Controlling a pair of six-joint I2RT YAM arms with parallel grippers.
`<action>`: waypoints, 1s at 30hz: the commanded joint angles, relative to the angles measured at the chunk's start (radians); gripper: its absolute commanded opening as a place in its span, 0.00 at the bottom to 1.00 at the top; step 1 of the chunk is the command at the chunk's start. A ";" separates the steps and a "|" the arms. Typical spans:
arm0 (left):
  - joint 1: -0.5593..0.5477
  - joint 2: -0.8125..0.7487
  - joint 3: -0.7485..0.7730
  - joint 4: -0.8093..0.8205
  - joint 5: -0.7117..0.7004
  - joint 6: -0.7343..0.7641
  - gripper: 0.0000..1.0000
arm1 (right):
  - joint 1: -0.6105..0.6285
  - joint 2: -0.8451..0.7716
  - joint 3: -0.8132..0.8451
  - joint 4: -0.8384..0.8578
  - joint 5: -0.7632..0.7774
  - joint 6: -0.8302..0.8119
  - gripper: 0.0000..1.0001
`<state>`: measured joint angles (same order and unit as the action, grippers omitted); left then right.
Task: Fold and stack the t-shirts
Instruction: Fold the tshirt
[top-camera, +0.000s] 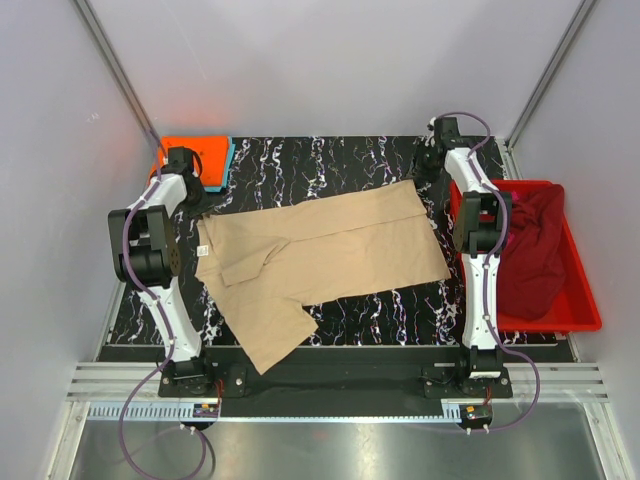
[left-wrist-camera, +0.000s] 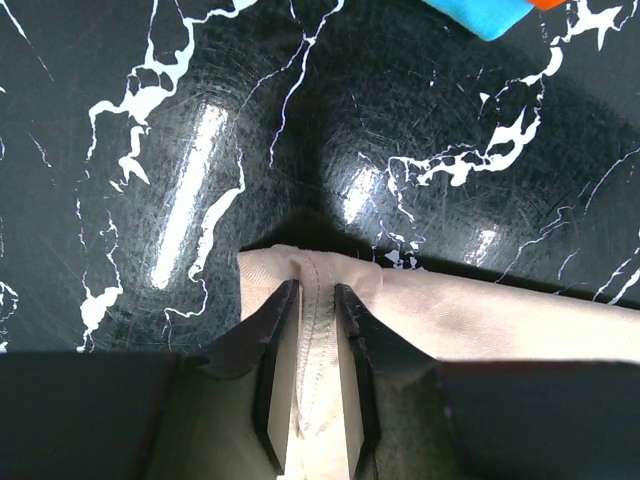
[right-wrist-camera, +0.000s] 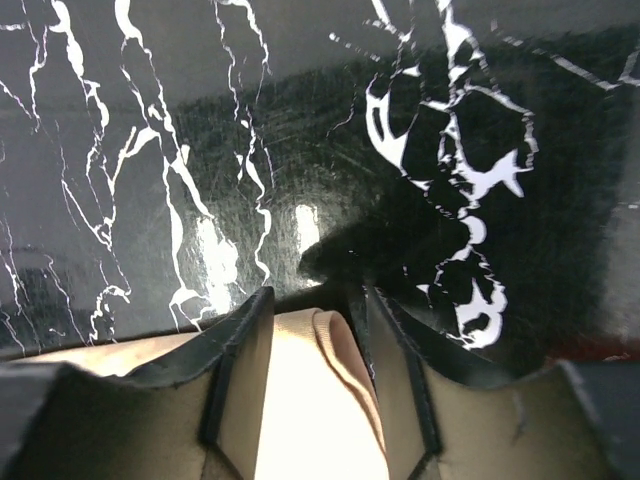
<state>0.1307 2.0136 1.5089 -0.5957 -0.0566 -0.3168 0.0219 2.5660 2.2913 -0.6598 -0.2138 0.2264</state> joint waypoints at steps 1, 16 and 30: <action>0.003 -0.010 0.017 0.030 -0.029 0.018 0.25 | -0.007 0.010 0.060 -0.018 -0.038 -0.013 0.48; 0.012 -0.016 0.008 0.062 -0.028 0.033 0.09 | -0.008 0.028 0.054 -0.029 -0.075 0.005 0.25; 0.063 -0.079 -0.128 0.198 -0.057 -0.041 0.00 | -0.016 -0.027 -0.024 0.094 0.112 0.140 0.00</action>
<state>0.1619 2.0010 1.4162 -0.4934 -0.0650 -0.3187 0.0162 2.5942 2.2951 -0.6262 -0.2199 0.3298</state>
